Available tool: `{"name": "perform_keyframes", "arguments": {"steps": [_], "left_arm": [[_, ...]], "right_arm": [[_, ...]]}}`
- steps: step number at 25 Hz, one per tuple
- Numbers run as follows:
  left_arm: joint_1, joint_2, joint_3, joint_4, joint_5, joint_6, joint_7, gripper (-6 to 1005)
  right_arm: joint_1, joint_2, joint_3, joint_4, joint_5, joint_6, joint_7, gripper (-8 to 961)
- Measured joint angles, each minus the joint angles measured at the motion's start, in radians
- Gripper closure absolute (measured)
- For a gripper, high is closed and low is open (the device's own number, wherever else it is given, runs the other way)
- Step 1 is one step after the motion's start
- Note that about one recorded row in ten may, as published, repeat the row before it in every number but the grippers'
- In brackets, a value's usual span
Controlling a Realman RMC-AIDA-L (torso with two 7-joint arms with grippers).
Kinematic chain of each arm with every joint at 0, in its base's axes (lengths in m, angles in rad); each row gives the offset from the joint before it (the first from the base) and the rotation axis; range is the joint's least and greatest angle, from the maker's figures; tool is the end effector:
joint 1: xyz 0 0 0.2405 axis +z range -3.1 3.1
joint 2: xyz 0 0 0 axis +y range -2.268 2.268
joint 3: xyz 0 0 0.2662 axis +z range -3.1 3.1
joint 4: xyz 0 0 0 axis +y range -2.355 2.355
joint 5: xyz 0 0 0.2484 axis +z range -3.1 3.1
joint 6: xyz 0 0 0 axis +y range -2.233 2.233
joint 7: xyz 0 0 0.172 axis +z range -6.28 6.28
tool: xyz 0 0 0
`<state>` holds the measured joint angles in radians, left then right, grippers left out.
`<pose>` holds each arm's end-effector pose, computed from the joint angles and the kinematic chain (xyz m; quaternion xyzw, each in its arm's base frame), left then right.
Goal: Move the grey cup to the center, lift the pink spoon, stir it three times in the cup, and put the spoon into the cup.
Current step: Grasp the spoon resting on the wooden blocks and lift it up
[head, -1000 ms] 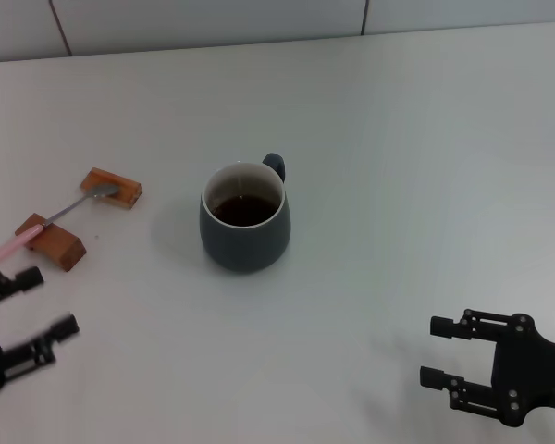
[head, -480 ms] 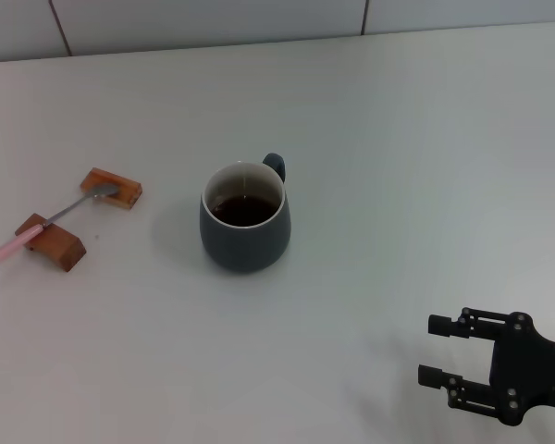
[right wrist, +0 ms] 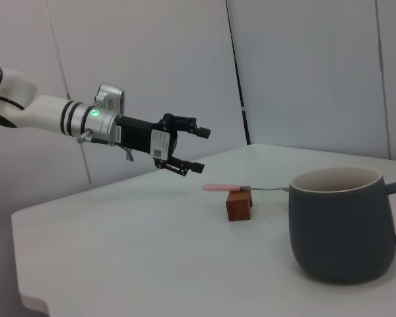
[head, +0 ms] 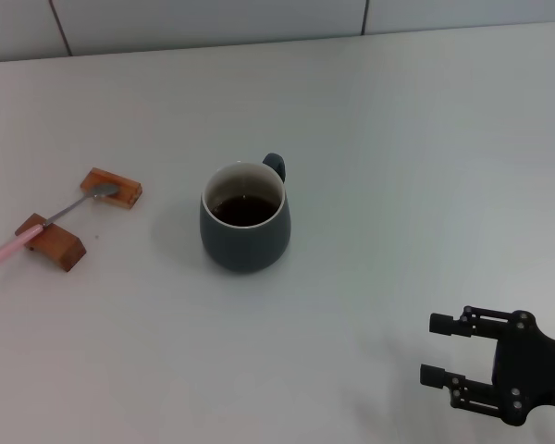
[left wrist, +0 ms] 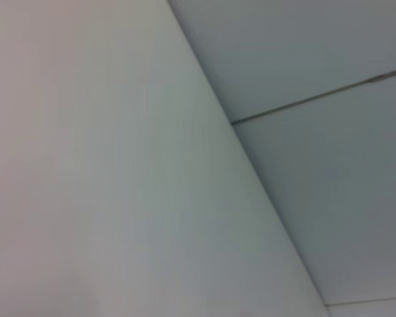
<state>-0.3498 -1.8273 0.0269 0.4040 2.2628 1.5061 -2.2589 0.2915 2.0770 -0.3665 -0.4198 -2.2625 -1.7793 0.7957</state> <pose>-0.4520 0.3056 0.0993 -0.5411 -0.7261 -0.3742 0.1997 0.3624 0.2308 -0.0538 -0.9365 0.1551 0.2837 0.1361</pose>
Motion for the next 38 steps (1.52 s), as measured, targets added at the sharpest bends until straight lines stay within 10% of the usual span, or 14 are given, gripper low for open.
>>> {"name": "perform_keyframes", "arguments": {"steps": [38], "left_arm": [[0.021, -0.063, 0.056, -0.119, -0.013, -0.046, -0.081, 200]], "right_arm": [[0.011, -0.002, -0.001, -0.002, -0.003, -0.024, 0.026, 321]]}}
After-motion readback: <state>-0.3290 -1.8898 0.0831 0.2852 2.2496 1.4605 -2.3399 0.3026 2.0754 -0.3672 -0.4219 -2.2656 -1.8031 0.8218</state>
